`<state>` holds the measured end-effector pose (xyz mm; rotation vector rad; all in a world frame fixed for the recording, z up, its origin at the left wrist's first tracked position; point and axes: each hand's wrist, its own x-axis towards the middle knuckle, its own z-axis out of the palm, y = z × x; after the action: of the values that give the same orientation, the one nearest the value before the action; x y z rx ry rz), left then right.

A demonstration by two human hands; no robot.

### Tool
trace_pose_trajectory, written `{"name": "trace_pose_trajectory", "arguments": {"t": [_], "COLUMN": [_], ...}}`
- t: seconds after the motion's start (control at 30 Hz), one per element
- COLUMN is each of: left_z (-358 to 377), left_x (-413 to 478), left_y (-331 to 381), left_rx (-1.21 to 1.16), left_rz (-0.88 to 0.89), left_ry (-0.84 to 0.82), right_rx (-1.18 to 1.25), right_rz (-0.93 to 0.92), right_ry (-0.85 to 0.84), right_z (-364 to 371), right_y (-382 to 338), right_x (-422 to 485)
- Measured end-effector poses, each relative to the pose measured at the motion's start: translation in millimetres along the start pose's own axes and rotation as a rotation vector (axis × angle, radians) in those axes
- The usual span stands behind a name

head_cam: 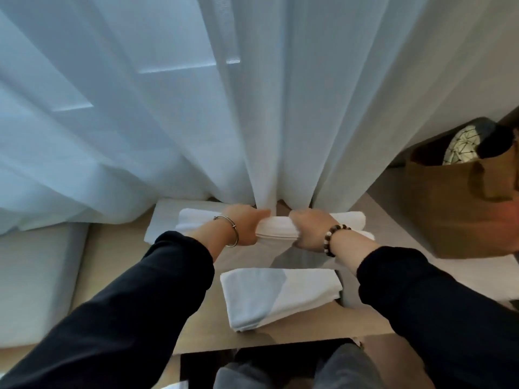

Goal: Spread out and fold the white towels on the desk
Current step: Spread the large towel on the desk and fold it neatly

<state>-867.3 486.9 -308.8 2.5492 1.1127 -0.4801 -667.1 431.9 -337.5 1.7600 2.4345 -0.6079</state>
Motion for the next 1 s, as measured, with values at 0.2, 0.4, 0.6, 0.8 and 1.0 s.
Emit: {"name": "trace_pose_trajectory", "arguments": {"t": [0.2, 0.4, 0.6, 0.8, 1.0], "left_z": [36, 86, 106, 121, 161], "left_x": [-20, -29, -29, -29, -19], "left_y": [-65, -122, -198, -281, -346], "left_rx": [-0.152, -0.115, 0.004, 0.170, 0.298], "left_rz": [-0.061, -0.089, -0.113, -0.047, 0.081], "left_ry": [-0.069, -0.097, -0.172, 0.110, 0.615], "right_rx": [0.011, 0.040, 0.128, 0.119, -0.306], "right_rz": [0.060, 0.061, 0.059, 0.067, -0.160], "right_ry": [-0.222, -0.306, -0.321, -0.120, 0.402], "right_z": [29, 63, 93, 99, 135], "right_y": [-40, -67, -98, -129, -160], "right_x": [43, 93, 153, 216, 259]}}
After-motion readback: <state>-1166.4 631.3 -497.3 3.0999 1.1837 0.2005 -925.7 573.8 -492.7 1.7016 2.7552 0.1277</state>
